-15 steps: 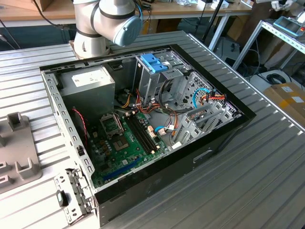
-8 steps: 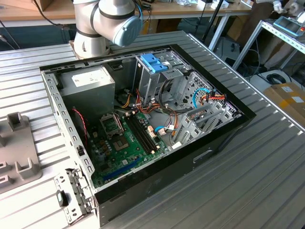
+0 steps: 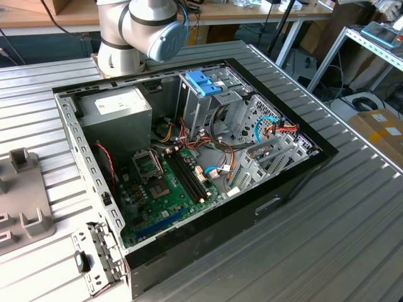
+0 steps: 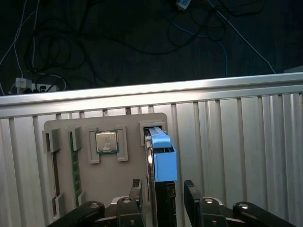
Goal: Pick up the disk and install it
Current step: 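Pick up the disk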
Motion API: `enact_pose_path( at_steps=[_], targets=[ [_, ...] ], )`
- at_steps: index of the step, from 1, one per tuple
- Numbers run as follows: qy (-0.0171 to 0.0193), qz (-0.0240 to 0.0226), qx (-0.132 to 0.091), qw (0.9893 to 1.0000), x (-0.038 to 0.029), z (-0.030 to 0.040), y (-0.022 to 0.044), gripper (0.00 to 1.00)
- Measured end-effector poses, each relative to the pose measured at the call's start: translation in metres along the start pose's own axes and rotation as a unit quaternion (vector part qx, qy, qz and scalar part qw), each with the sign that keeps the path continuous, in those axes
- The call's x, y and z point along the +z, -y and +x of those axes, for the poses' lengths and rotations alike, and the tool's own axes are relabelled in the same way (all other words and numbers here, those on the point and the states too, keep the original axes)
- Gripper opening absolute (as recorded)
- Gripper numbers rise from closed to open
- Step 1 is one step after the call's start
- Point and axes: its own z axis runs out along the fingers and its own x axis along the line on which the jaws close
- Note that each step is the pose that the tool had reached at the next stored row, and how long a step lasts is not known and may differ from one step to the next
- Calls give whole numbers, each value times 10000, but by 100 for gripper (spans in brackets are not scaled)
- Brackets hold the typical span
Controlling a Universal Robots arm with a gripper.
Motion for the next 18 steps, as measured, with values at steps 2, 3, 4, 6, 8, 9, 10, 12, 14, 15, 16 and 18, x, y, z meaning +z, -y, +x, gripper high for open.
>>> enact_pose_path(
  at_steps=[2, 3, 4, 6, 8, 9, 10, 12, 14, 15, 16, 18],
  targets=[
    [0, 0, 0, 10000, 18, -27, -11, 48],
    [0, -1, 0, 10000, 22, -32, -15, 48],
    [0, 0, 0, 10000, 28, -36, -21, 48],
    [0, -1, 0, 10000, 38, -39, -33, 48],
    [0, 0, 0, 10000, 49, -37, -47, 48],
    [0, 0, 0, 10000, 55, -37, -53, 48],
    [0, 0, 0, 10000, 61, -36, -58, 48],
    [0, 0, 0, 10000, 95, -33, -67, 48],
    [0, 0, -1, 10000, 124, -31, -71, 48],
    [0, 0, 0, 10000, 144, -30, -75, 48],
    [0, -1, -1, 10000, 159, -28, -78, 48],
    [0, 0, -1, 10000, 192, -23, -86, 48]
  ],
)
